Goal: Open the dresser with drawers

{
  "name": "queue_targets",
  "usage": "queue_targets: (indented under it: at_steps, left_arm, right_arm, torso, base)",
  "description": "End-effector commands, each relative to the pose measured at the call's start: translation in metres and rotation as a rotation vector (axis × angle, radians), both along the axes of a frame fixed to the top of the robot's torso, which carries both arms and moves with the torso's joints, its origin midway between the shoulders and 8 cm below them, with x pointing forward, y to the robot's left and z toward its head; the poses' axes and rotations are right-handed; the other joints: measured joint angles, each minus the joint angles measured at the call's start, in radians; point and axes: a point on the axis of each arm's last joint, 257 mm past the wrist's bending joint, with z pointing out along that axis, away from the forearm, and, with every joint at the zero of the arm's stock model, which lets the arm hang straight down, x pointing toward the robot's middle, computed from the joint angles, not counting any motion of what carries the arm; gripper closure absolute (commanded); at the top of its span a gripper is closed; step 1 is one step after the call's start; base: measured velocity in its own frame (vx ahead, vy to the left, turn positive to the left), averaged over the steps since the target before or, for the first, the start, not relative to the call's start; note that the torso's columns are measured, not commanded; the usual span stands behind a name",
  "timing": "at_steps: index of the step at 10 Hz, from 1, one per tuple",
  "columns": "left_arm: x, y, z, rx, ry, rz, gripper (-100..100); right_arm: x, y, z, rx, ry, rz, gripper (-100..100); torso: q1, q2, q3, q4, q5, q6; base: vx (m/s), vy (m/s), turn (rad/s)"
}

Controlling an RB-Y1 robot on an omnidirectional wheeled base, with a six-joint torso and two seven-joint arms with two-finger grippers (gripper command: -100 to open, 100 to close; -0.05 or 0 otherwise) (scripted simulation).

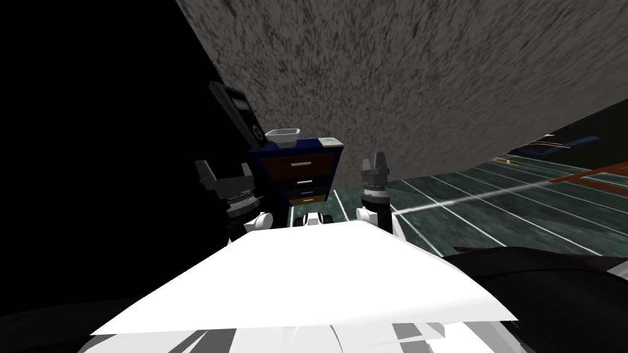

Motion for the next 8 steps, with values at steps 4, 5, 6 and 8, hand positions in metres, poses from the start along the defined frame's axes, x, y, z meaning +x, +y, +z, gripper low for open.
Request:
queue_targets:
  at_steps: [4, 5, 6, 8]
  left_arm:
    - [0.017, -0.015, -0.027, 0.097, 0.070, -0.065, -100]
    - [0.021, -0.016, -0.035, 0.105, 0.087, -0.073, -100]
    - [0.025, -0.016, -0.044, 0.109, 0.105, -0.079, -100]
    - [0.033, -0.017, -0.065, 0.112, 0.144, -0.089, -100]
  right_arm:
    - [0.000, 0.000, 0.000, 0.000, 0.001, 0.000, 0]
    - [0.000, 0.000, 0.000, 0.000, 0.001, 0.000, 0]
    - [0.000, 0.000, 0.000, 0.000, 0.001, 0.000, 0]
    - [0.000, 0.000, 0.000, 0.000, 0.001, 0.000, 0]
  torso:
    - [0.000, 0.045, -0.094, 0.046, 0.000, 0.000]
    - [-0.001, 0.046, -0.094, 0.047, 0.000, 0.000]
    - [-0.001, 0.046, -0.094, 0.047, 0.000, 0.000]
    - [0.000, 0.047, -0.094, 0.047, 0.000, 0.000]
  base:
    - [0.027, -0.012, 0.008]
    - [0.048, -0.029, 0.011]
    - [0.046, -0.030, 0.012]
    - [0.051, -0.028, 0.012]
